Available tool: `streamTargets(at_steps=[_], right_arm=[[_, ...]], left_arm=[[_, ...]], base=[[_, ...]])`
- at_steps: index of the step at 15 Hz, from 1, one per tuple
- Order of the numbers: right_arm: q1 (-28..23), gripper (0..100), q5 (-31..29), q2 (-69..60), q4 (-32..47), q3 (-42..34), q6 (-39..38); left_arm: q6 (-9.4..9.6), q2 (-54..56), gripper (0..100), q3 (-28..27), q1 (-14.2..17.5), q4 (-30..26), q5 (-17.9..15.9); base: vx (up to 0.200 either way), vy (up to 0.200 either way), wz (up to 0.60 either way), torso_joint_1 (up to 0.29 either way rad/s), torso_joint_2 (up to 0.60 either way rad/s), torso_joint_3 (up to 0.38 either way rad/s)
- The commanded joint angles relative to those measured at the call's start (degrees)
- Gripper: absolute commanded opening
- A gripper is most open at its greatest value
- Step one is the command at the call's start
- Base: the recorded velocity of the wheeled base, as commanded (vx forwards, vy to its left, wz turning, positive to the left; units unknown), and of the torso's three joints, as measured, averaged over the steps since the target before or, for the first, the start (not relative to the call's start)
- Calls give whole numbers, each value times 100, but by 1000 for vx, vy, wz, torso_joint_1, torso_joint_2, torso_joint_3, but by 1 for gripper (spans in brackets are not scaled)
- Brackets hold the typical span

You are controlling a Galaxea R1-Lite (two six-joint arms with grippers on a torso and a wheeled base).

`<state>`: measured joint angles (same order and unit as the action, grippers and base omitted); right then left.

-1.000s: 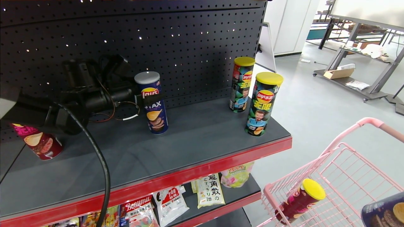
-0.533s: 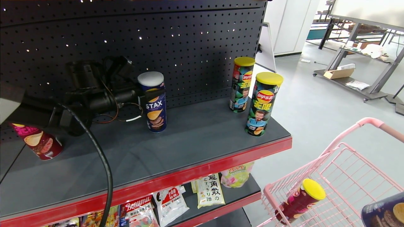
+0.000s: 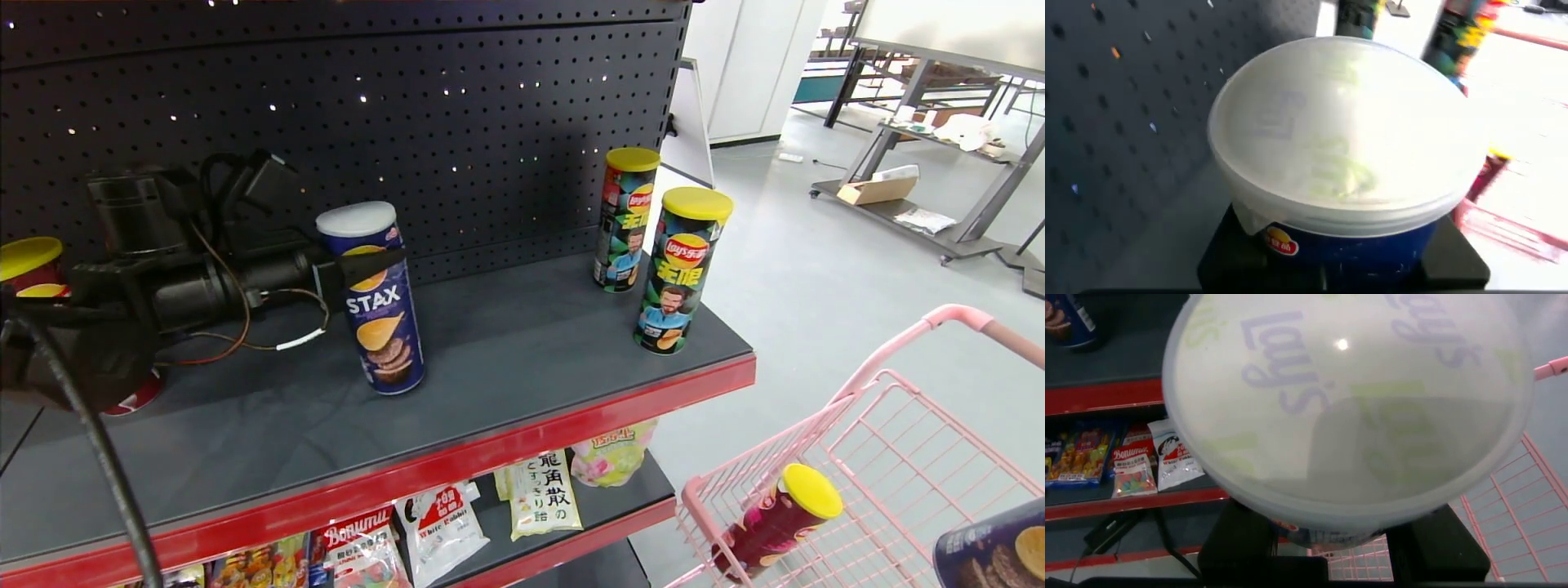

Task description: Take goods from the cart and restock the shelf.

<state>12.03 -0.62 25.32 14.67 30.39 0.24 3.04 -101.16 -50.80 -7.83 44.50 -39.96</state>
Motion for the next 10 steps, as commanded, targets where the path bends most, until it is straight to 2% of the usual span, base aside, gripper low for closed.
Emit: streamTargets(at_steps=[1, 2, 5, 7, 10], right_arm=[[1, 0, 1, 8, -8, -7, 2], [1, 0, 1, 8, -16, 2, 2], [1, 0, 1, 8, -16, 19, 2], [1, 0, 1, 8, 1, 37, 2], [1, 0, 9, 17, 1, 37, 11]], left_arm=[[4, 659, 0, 571, 0, 24, 6], [22, 764, 0, 914, 0, 209, 41], [13, 755, 0, 1318, 0, 718, 50], [4, 729, 0, 1406, -17, 780, 111], [-40, 720, 0, 1397, -254, 789, 296]], base=[[0, 0, 0, 0, 0, 0], [0, 0, 0, 0, 0, 0], [0, 0, 0, 0, 0, 0], [0, 0, 0, 0, 0, 0], [0, 0, 0, 0, 0, 0]])
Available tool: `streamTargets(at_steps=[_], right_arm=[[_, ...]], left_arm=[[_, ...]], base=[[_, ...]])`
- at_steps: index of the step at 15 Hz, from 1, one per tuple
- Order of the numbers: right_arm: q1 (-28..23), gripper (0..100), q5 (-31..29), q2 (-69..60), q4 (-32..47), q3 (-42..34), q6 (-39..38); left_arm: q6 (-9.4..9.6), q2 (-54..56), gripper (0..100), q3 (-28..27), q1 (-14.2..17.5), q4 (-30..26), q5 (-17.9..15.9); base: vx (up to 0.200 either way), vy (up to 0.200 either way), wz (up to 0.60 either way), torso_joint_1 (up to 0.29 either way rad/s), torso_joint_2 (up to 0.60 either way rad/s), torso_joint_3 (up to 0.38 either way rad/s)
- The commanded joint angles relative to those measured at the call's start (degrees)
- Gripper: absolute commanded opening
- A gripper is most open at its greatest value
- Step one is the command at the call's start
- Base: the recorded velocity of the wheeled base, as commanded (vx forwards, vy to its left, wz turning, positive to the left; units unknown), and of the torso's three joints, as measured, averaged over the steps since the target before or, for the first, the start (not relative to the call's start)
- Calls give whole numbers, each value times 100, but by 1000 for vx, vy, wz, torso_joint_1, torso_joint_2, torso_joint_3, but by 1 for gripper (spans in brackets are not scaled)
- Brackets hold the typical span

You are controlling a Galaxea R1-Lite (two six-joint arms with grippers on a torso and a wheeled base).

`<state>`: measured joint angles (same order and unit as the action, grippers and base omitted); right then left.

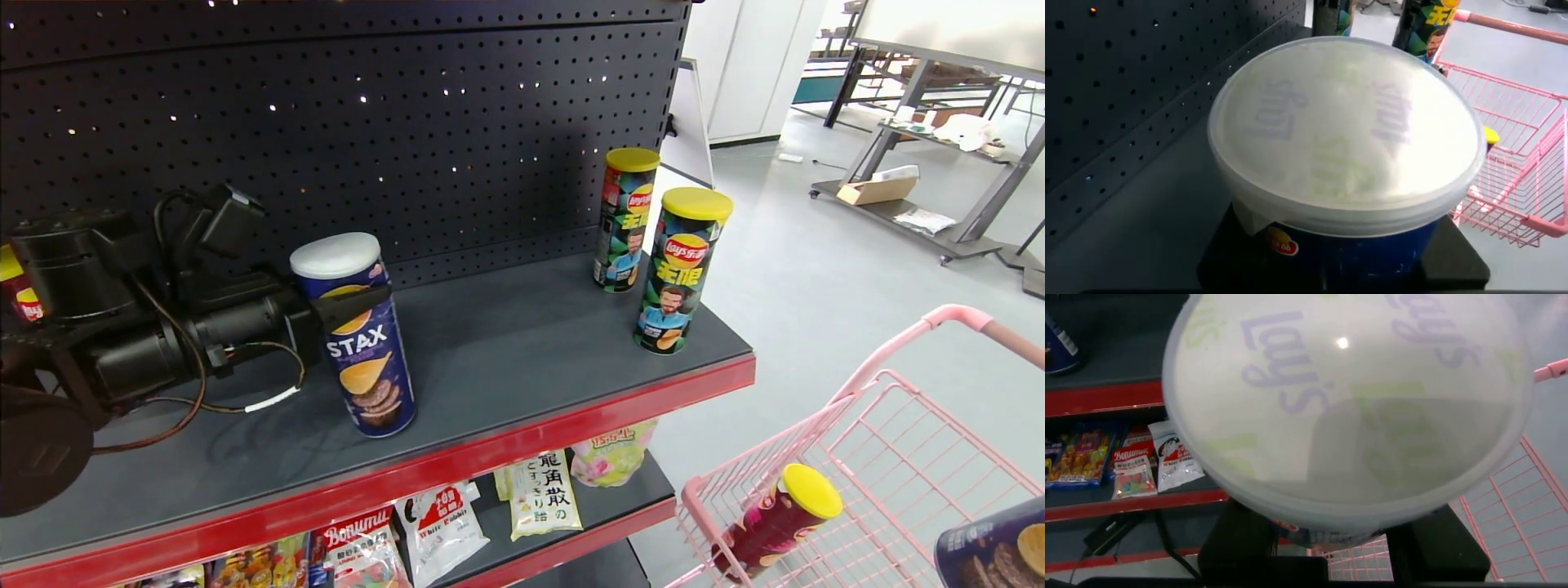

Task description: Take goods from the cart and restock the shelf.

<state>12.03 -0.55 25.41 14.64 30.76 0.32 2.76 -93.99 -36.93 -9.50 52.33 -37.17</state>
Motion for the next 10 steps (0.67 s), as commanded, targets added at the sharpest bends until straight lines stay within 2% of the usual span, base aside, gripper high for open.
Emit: streamTargets(at_steps=[1, 6, 10], right_arm=[[1, 0, 2, 8, 4, 0, 3], [1, 0, 2, 0, 4, 0, 3], [1, 0, 2, -9, 4, 0, 3]], left_arm=[[-12, -14, 0, 10, -140, 5, 43], [6, -49, 0, 124, -211, 31, 61], [6, -278, 0, 177, -211, 488, 192]], base=[[0, 0, 0, 0, 0, 0], [0, 0, 0, 0, 0, 0], [0, 0, 0, 0, 0, 0]])
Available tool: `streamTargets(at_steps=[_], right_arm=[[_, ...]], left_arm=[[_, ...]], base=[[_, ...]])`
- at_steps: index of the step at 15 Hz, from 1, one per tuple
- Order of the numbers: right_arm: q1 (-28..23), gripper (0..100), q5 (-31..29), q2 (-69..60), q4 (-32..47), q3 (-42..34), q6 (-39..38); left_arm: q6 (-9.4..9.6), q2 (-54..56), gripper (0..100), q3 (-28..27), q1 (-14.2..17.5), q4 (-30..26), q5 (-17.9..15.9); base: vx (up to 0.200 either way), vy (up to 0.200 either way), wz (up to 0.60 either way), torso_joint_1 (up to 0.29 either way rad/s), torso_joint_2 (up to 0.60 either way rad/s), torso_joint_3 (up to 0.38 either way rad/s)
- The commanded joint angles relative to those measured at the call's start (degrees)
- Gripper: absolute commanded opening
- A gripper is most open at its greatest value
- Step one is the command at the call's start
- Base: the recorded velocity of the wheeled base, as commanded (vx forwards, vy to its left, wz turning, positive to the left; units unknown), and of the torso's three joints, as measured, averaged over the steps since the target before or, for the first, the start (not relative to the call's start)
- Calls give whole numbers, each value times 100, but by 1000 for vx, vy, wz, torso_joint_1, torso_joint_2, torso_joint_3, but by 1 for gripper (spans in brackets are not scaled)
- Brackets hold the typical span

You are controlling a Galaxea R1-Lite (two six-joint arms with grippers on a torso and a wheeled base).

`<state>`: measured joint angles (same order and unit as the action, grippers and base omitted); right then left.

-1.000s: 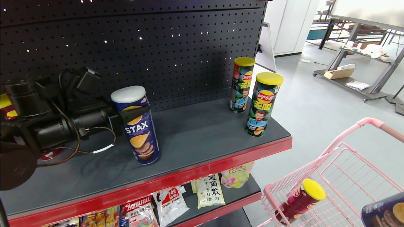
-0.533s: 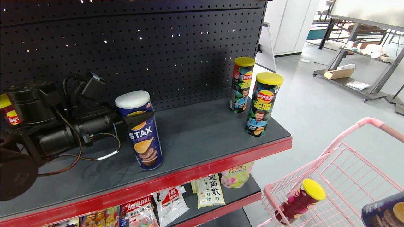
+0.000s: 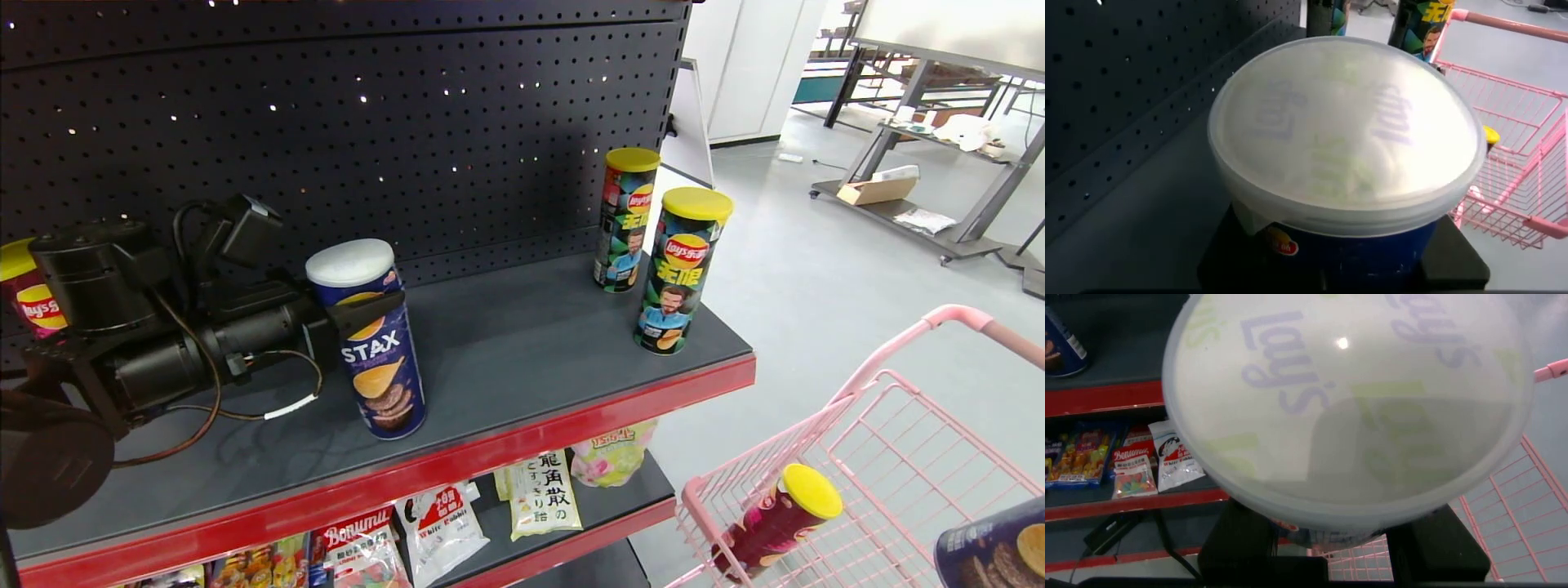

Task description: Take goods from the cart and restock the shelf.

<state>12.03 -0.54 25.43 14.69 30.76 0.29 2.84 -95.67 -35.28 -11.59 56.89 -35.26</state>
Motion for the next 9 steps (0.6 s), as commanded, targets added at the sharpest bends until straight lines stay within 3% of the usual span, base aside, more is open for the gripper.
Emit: streamTargets(at_steps=[1, 9], right_arm=[[1, 0, 1, -3, -1, 9, 6], [1, 0, 1, 6, -1, 0, 6]], left_arm=[[-3, -101, 0, 21, -10, 41, 19], [-126, 128, 0, 250, -115, 41, 19]], base=[[0, 0, 0, 0, 0, 0], [0, 0, 0, 0, 0, 0]])
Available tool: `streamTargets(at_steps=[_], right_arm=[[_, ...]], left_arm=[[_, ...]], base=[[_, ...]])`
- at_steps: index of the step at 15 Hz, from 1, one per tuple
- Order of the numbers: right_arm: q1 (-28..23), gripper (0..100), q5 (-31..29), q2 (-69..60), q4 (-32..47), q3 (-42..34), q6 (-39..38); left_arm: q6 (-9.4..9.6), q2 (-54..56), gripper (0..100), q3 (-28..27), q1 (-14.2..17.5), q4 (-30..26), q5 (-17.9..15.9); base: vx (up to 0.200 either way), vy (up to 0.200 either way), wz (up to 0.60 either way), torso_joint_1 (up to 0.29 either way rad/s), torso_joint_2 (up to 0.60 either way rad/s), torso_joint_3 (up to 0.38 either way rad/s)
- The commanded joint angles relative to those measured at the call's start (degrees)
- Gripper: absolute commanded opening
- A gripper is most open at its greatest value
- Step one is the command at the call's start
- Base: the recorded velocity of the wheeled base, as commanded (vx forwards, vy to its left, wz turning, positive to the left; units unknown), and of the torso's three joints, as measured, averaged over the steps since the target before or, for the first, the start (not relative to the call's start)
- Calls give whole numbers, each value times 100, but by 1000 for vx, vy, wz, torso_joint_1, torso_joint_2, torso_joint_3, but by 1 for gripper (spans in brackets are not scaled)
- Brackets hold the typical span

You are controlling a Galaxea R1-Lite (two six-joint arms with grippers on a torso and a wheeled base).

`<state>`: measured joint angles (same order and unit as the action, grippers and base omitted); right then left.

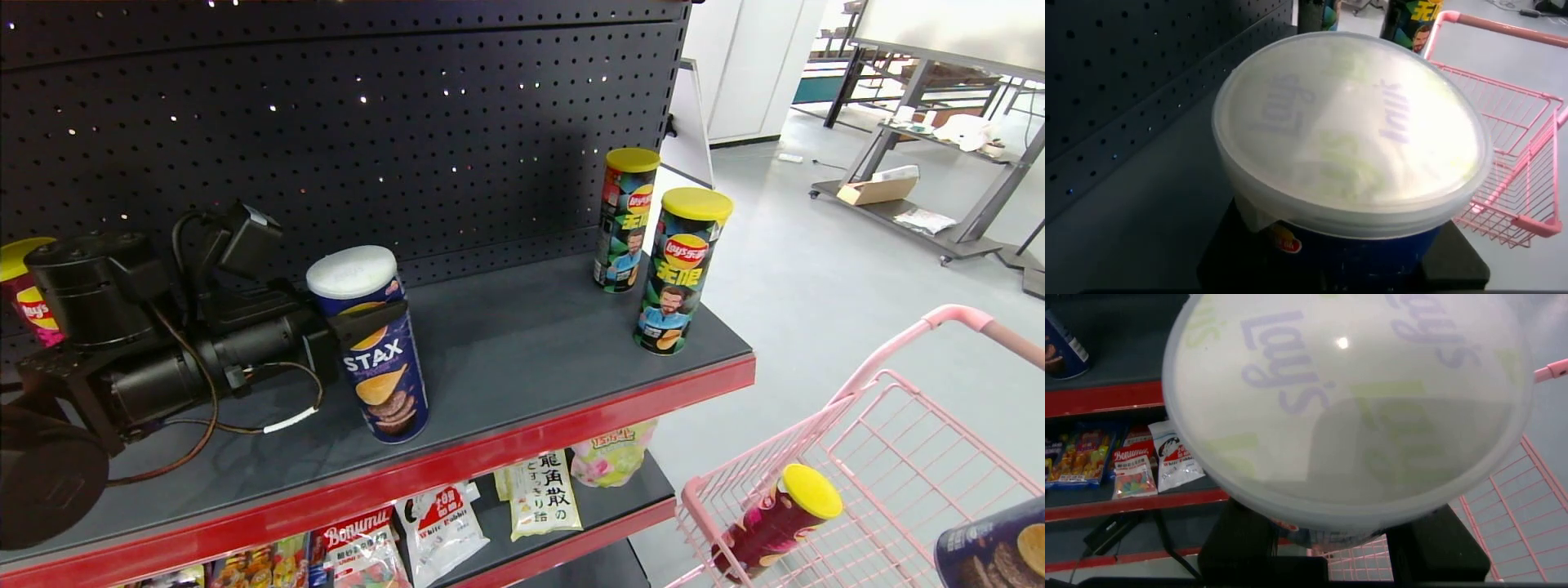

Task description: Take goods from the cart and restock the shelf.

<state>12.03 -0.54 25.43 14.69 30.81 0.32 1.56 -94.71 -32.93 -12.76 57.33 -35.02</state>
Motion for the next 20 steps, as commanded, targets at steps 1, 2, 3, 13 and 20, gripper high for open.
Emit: streamTargets(at_steps=[1, 2, 3, 13, 20], right_arm=[[1, 0, 1, 6, -10, -4, -5], [1, 0, 1, 6, -10, -4, 3], [1, 0, 1, 6, -1, -4, 3], [1, 0, -8, 6, -1, -4, 3], [1, 0, -17, 146, -36, -13, 3]], left_arm=[[-7, 31, 0, 23, 2, -12, -4], [-7, 40, 0, 58, -7, -3, -4], [-7, 40, 0, 146, -7, 15, 4], [29, 190, 100, 260, -16, 68, 75], [11, 981, 100, 331, 46, 32, 101]], base=[[0, 0, 0, 0, 0, 0], [0, 0, 0, 0, 0, 0], [0, 0, 0, 0, 0, 0], [0, 0, 0, 0, 0, 0], [0, 0, 0, 0, 0, 0]])
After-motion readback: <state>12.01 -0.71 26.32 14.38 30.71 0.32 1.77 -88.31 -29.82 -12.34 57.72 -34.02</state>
